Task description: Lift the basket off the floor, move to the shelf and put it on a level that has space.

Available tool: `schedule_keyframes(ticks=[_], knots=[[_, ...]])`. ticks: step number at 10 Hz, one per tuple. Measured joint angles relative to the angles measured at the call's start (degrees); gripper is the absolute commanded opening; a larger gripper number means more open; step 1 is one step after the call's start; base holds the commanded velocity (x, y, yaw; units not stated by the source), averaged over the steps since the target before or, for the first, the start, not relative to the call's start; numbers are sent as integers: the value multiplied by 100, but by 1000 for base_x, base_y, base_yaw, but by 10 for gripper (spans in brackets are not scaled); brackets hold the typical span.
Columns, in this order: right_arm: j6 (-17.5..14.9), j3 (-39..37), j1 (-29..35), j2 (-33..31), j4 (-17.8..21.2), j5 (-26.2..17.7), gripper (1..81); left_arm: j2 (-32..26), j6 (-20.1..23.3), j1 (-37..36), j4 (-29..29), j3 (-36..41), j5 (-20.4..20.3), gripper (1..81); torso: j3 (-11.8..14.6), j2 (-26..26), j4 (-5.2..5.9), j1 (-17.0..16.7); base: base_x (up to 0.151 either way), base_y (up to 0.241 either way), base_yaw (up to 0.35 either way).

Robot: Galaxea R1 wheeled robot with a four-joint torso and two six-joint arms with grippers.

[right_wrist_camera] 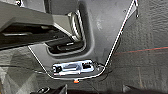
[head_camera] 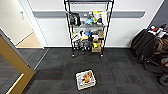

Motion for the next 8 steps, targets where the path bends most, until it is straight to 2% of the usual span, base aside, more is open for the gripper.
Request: schedule_keyframes(ticks=[8], knots=[[4, -82, 2, 0, 6, -4, 811, 0, 0, 17, 0, 0, 6, 811, -2, 2, 0, 0, 114, 0, 0]])
